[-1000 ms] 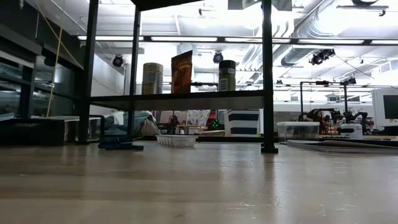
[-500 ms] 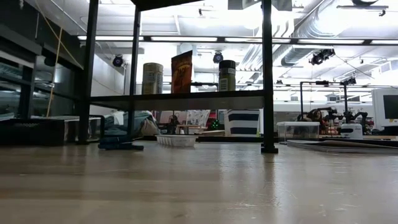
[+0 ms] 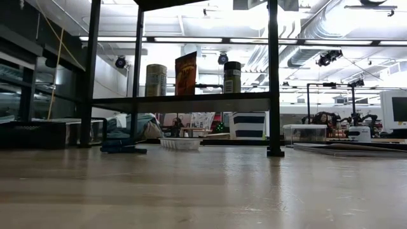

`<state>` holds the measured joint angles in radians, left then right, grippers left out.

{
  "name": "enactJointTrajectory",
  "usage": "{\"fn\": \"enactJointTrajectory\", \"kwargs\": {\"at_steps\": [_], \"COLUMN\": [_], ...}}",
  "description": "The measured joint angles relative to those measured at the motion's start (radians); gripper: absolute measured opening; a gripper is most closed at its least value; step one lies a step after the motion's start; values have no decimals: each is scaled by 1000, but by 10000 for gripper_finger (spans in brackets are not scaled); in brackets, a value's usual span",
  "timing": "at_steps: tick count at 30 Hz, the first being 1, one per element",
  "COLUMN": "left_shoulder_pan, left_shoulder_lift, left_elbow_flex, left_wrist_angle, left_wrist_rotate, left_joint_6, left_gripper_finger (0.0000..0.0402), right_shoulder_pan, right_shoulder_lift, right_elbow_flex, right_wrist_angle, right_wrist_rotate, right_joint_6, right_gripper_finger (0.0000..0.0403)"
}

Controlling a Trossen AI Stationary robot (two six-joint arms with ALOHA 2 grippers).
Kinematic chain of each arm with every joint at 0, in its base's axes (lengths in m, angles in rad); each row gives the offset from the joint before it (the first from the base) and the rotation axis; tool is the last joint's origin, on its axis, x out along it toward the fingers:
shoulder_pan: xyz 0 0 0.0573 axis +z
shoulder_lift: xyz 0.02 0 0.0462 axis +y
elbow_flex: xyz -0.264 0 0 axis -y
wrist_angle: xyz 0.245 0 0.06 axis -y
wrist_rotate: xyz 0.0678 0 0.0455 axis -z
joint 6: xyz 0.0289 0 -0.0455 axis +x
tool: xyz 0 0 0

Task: Shelf spices
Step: Remove the yellow seasoning can from the shelf

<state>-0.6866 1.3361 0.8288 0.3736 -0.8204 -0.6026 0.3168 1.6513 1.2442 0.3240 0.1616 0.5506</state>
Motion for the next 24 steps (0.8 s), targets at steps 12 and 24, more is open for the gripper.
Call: {"fn": "enactJointTrajectory", "kwargs": {"at_steps": [12,24], "left_shoulder_pan": [-150,-190], "left_shoulder_lift": [-1,-1], "left_elbow_flex": [-1,-1], "left_wrist_angle": [-259,-511], "left_wrist_rotate": [-134,-305], "left_joint_6": [-227,-439], "left_gripper_finger": [208,209], "right_shoulder_pan": [108,184], "right_shoulder_lift": [-55,195], "right_elbow_flex": [0,0], "right_wrist_angle": [-303,-196], "right_wrist_rotate": [103,392], "right_joint_6": [-40,-135], "right_gripper_finger": [196,196]}}
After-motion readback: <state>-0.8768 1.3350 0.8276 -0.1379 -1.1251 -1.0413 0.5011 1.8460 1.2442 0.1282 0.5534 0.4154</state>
